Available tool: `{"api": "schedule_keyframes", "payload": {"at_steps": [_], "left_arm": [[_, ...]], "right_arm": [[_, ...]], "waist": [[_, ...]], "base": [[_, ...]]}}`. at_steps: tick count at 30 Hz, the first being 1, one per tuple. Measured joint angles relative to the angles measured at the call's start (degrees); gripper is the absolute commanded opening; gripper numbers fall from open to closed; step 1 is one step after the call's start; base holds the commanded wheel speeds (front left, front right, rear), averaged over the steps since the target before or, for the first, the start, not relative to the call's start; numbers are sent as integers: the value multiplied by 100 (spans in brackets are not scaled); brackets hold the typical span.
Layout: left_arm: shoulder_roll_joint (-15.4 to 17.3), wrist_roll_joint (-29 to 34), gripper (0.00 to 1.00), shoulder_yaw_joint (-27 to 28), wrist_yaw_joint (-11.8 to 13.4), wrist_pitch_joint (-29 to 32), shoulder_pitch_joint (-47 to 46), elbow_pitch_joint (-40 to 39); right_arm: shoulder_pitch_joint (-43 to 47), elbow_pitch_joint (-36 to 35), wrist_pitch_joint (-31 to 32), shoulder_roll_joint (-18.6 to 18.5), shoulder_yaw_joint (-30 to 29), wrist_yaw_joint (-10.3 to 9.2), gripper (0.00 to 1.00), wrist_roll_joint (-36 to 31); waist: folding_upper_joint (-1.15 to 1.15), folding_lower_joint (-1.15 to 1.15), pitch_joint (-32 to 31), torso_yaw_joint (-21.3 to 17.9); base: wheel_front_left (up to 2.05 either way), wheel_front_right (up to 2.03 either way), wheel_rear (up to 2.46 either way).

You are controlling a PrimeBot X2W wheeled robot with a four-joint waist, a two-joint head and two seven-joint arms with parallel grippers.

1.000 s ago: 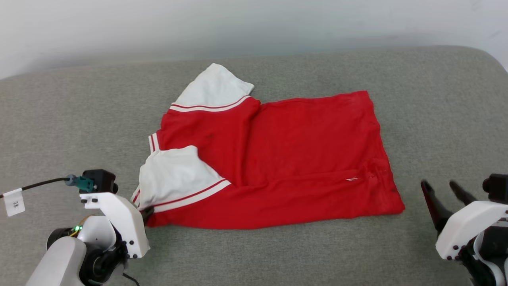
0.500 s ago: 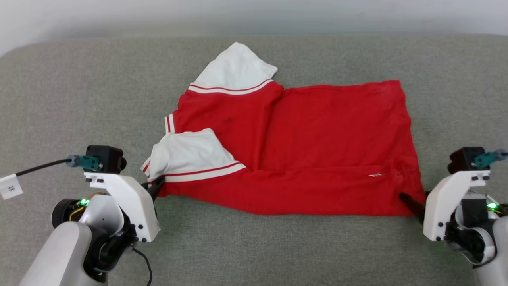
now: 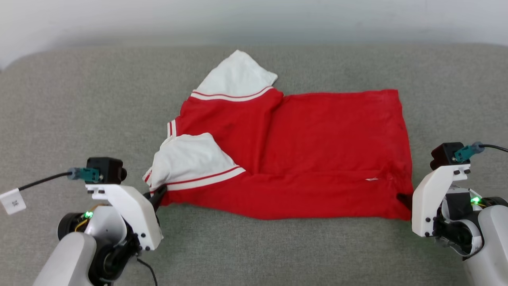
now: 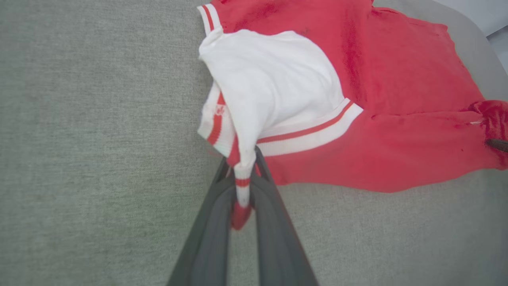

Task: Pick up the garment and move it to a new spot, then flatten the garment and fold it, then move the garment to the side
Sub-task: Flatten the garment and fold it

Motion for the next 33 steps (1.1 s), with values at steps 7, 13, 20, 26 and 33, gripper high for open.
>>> {"api": "schedule_keyframes", "payload": {"at_steps": [7,13,20,26,33], "left_arm": [[9,-68,0,46,91,-97,476,-58],[75,-164,0,99,322,-25,1212,-348],[-11,-339,0,11,412,116,1613,-304],[-198,-246,100,75,438,-281,1339,91],[-91,89,100,237,378,-940,937,22]], "right_arm": [[289,-296,-40,-85,178,0,0,105],[882,-687,85,-157,145,0,0,197],[1623,-951,136,-77,-156,0,100,108],[1706,-975,-868,-8,-181,0,100,16],[1500,-1304,-2605,113,-203,0,100,-366]], "waist": [[0,0,-544,-33],[0,-1,-1093,-38],[0,-1,-1186,-46],[0,-1,-1030,-109],[0,-1,-1027,-363]], "base": [[0,0,0],[0,0,0],[0,0,0],[0,0,0],[0,0,0]]}}
